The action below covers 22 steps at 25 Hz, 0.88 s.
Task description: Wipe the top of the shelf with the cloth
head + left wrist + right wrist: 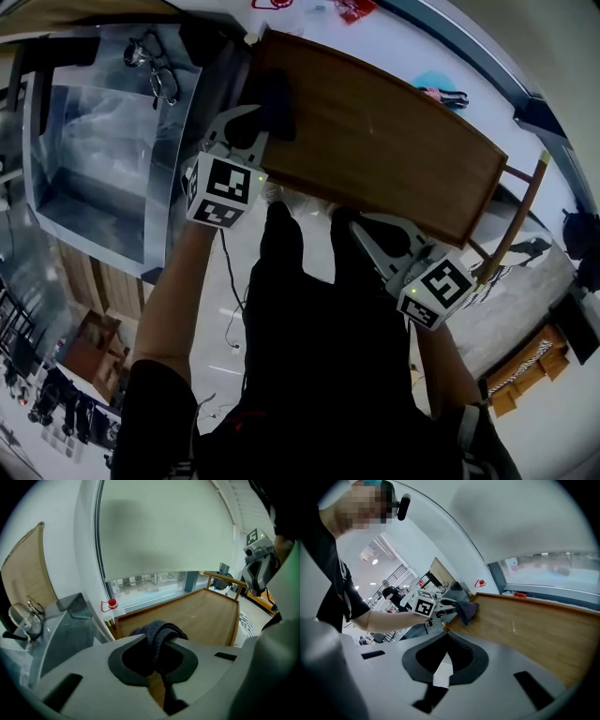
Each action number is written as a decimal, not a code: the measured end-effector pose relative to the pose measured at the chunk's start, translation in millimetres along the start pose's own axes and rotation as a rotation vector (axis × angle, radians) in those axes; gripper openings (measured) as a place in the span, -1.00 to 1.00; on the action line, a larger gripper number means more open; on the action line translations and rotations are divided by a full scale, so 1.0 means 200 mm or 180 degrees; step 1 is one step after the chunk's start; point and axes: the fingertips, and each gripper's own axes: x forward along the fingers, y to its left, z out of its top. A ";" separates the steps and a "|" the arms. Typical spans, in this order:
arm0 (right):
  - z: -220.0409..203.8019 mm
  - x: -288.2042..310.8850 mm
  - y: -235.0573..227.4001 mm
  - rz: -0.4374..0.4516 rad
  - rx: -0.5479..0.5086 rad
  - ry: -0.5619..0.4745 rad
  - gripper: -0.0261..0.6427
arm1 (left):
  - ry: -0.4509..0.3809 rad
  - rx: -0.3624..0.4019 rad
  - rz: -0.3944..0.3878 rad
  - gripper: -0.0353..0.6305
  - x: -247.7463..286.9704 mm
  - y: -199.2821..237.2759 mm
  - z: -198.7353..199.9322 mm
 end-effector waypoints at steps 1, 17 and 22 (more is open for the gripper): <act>-0.01 0.00 -0.01 -0.0012 0.0012 0.0011 -0.91 | 0.0047 0.0055 -0.0019 -0.77 0.03 -0.01 -0.02; -0.08 -0.20 -0.21 -0.0243 0.0254 -0.0124 -0.91 | 0.0453 0.0859 -0.0461 -0.77 0.38 -0.30 -0.05; -0.11 -0.27 -0.23 -0.0259 0.0292 -0.0195 -0.91 | 0.0475 0.0915 -0.0604 -0.77 0.44 -0.43 -0.02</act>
